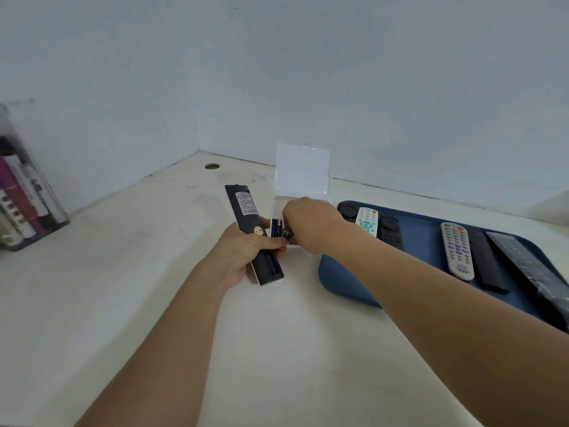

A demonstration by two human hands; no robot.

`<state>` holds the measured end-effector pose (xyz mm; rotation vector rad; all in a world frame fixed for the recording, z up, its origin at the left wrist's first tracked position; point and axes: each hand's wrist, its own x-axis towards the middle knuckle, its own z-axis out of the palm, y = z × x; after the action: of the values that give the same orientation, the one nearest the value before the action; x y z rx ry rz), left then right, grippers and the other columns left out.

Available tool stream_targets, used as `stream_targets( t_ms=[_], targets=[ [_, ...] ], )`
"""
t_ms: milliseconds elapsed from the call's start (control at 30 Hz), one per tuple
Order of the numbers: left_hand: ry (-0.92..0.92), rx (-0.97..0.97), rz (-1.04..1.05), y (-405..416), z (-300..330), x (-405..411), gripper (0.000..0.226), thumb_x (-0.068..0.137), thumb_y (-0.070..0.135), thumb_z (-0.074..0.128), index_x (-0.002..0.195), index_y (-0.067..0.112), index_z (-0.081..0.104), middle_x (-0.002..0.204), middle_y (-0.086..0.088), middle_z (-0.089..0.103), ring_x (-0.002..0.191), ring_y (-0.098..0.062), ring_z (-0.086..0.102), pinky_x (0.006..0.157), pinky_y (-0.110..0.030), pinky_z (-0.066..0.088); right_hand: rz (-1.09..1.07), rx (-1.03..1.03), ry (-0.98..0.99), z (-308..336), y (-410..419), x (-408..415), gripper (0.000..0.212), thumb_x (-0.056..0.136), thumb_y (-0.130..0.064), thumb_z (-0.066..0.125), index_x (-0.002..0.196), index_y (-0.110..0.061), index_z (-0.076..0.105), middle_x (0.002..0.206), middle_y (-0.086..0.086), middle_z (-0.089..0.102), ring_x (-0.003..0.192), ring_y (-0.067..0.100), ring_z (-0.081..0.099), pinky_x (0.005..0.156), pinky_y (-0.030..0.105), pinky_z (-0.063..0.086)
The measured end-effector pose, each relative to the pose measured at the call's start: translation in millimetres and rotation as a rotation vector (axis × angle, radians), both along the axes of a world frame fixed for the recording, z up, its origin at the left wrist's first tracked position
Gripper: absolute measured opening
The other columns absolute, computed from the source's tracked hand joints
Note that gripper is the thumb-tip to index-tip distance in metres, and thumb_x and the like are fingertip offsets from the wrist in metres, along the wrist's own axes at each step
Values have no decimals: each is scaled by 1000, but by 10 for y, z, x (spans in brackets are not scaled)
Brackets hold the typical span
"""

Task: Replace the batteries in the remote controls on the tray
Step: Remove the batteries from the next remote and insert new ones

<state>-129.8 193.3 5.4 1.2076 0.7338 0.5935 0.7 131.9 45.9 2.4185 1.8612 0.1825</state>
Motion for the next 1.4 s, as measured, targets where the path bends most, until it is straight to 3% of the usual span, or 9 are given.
stream_targets(
  t_ms=[133,333,467,600,767,933,1133,1233,1400],
  targets=[
    [3,-6,-3,3,-6,-5,42,73,-17,76,95,11,55,65,-7,71,58,-24,70,61,-31,61,3,-33,36,6,10,46,7,87,-2,61,86,-9,59,78,3,53,72,23,55,59,29,40],
    [-3,-10,-1,11,-15,-5,41,73,-17,76,95,10,54,65,-9,70,61,-28,69,65,-34,62,29,18,239,7,38,178,16,90,-12,65,101,-1,71,97,14,70,84,27,66,70,35,53],
    [3,-7,17,12,-23,9,38,73,-16,77,90,9,53,69,-14,69,61,-29,68,72,-39,61,52,132,798,113,-117,213,17,90,-8,67,104,0,71,83,10,70,67,19,54,64,30,47],
    [-5,-68,91,36,-44,38,34,75,-8,78,89,11,54,71,-12,70,63,-27,71,67,-36,61,14,292,1406,67,-358,238,19,93,-5,66,111,-7,73,90,10,72,76,16,55,68,25,45],
    [43,-47,269,57,-107,138,25,83,15,77,96,15,56,76,-5,70,64,-24,73,65,-36,58,-50,419,1692,36,-620,293,20,96,-16,63,114,-18,71,100,0,74,86,14,61,75,25,43],
    [38,-34,348,-2,-95,177,25,82,15,77,97,13,57,71,-6,65,55,-21,68,67,-42,61,-59,515,2022,25,-888,250,19,98,-9,57,114,-13,68,95,6,70,84,21,72,70,27,58],
    [-204,-160,487,-191,50,81,28,86,24,78,91,10,54,77,-4,55,55,-20,60,59,-34,57,-132,665,2106,11,-1227,315,15,98,-7,57,111,-8,66,89,8,69,76,21,69,62,22,57],
    [-289,-217,378,-490,164,132,25,92,31,70,83,11,58,75,-4,58,54,-20,58,55,-32,55,-199,725,2049,-33,-1416,421,15,97,-9,61,110,-9,67,88,7,70,71,17,69,57,20,54],
    [-204,-71,318,-670,413,395,15,89,18,73,90,9,61,77,-6,62,50,-19,54,51,-30,54,-303,801,1967,-106,-1569,604,22,96,-5,61,117,-3,67,88,9,65,63,12,60,53,19,50]
  ],
)
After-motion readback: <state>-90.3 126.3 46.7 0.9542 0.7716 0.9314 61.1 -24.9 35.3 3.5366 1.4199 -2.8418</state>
